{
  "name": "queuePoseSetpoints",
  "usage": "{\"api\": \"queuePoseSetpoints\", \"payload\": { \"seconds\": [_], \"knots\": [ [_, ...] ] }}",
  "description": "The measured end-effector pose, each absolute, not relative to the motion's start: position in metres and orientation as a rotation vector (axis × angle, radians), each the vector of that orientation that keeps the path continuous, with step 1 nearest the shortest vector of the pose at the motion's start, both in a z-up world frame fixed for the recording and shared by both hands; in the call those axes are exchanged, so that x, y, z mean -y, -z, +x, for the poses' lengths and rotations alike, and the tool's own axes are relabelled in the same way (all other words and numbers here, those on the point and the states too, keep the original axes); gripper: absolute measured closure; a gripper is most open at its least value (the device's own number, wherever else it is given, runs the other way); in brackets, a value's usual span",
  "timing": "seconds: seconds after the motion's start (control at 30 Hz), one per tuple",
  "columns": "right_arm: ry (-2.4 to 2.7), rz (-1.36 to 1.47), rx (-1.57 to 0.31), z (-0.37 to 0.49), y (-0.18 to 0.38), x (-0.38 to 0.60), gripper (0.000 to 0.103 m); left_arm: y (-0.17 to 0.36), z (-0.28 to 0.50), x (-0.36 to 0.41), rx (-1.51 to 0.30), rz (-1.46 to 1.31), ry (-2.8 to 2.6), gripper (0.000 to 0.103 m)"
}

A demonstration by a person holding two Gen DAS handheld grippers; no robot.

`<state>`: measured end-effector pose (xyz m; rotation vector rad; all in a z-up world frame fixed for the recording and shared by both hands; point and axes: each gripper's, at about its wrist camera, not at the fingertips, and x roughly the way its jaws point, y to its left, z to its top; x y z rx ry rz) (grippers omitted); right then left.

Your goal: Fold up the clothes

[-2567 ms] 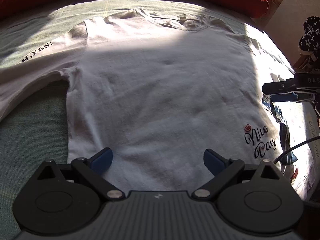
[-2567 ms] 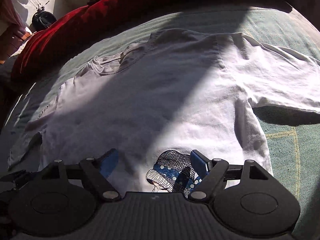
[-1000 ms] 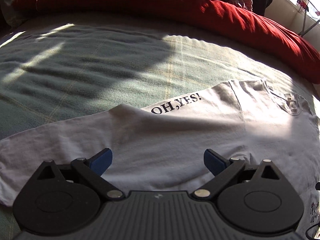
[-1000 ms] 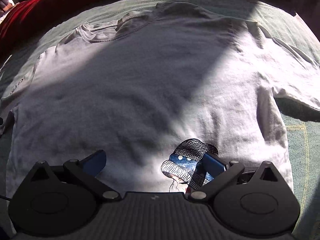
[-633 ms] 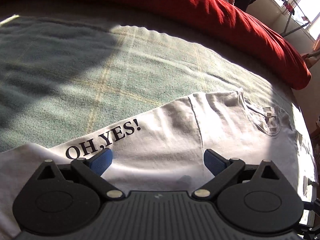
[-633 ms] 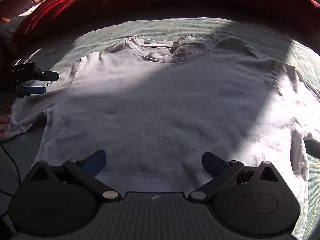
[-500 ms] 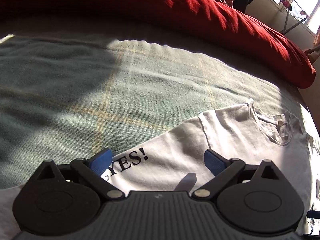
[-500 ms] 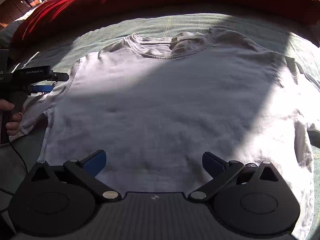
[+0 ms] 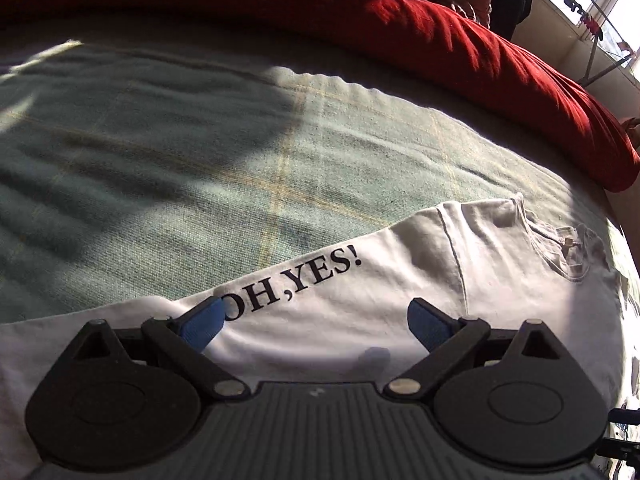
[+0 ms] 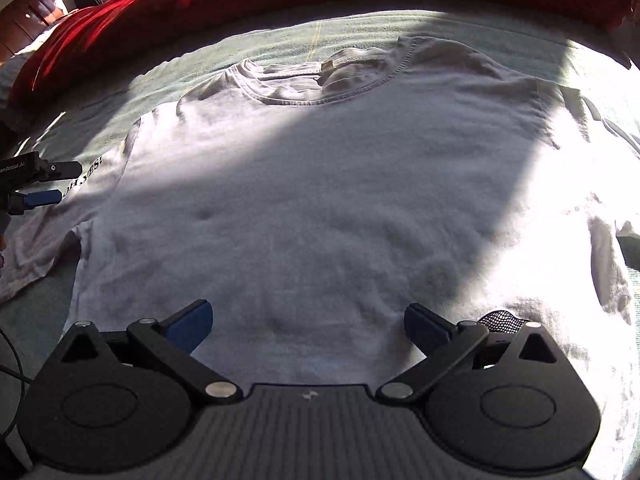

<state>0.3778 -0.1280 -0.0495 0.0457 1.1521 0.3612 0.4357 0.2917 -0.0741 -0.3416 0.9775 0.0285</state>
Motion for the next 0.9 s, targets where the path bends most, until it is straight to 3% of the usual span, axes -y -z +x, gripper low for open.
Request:
{"api": "queuePoseSetpoints", "payload": {
  "seconds": [0.23, 0.4, 0.57, 0.77, 0.9],
  "knots": [
    [-0.379, 0.012, -1.146, 0.381, 0.048, 0.121, 0.0, 0.034, 0.41, -0.296, -0.899, -0.337, -0.018, 0.005],
    [-0.369, -0.01, -1.146, 0.388, 0.051, 0.107, 0.0, 0.068, 0.388, -0.294, -1.046, -0.274, -0.086, 0.004],
    [-0.367, -0.046, -1.15, 0.385, 0.053, 0.097, 0.0, 0.058, 0.336, -0.328, -0.989, -0.388, -0.252, 0.004],
    [-0.364, -0.09, -1.157, 0.381, 0.055, 0.085, 0.0, 0.057, 0.321, -0.338, -1.005, -0.133, -0.305, 0.004],
    [-0.335, -0.187, -1.154, 0.376, 0.062, 0.071, 0.0, 0.074, 0.295, -0.366, -1.016, -0.226, -0.345, 0.004]
  ]
}}
